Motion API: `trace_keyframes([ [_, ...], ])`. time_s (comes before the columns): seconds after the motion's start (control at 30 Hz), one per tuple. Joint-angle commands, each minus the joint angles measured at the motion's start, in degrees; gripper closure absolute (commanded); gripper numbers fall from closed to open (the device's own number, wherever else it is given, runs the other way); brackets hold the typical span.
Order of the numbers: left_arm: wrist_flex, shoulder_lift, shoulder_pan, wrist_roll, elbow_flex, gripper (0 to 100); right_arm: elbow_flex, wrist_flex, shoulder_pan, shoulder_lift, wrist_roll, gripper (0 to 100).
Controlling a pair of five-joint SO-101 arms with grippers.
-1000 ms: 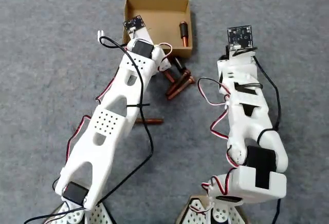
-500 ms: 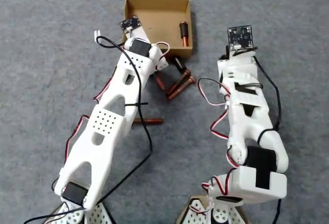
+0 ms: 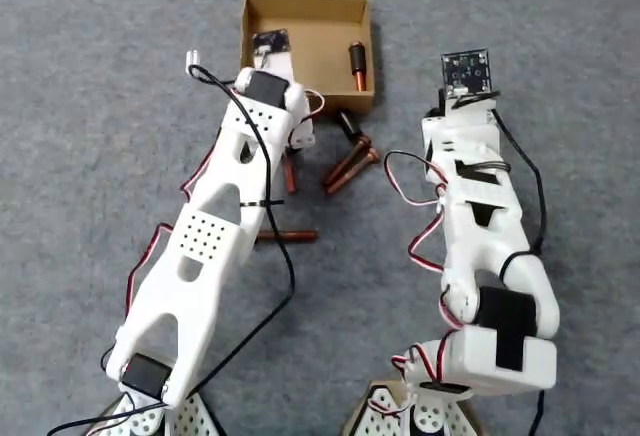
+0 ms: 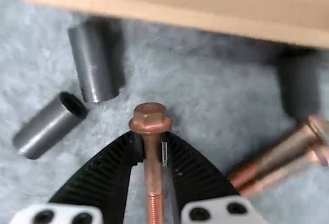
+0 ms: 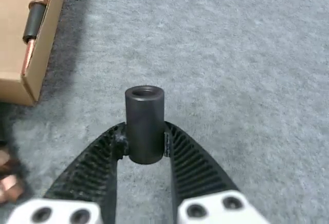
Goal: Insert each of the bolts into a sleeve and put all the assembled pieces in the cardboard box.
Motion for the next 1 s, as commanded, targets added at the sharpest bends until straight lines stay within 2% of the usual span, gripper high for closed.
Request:
trace_keyframes([
  [0.0, 1.32, -11.21, -0.62, -4.57, -2.81, 98, -2.07, 10.64, -4.53, -9.71, -0.62, 99.8],
  [0.1, 1.41, -17.89, -1.67, -6.68, -1.93, 98, -2.15, 20.84, -7.96, -16.57, -0.62, 99.8],
  [0.23, 1.49, -26.95, -1.76, -9.67, 1.32, 98, -1.98, 28.40, -13.41, -23.96, -0.79, 99.8],
  [0.43, 1.49, -47.34, -1.67, -10.29, 17.05, 98, 3.74, 27.52, -21.67, -30.46, -12.48, 99.8],
  [0.57, 1.23, -64.57, -1.76, -12.75, 34.64, 98, 12.44, 17.85, -28.88, -32.31, -13.01, 99.8],
  [0.7, -0.26, -81.01, -2.90, -15.38, 51.25, 98, 20.88, 2.73, -33.63, -32.75, -13.01, 99.8],
  [0.8, -7.03, -90.77, -5.45, -16.18, 64.70, 98, 26.15, -10.64, -34.42, -32.48, -13.01, 99.8],
  [0.97, -22.95, -104.31, -8.18, -16.00, 88.70, 98, 33.36, -30.68, -38.81, -30.64, -13.54, 99.8],
])
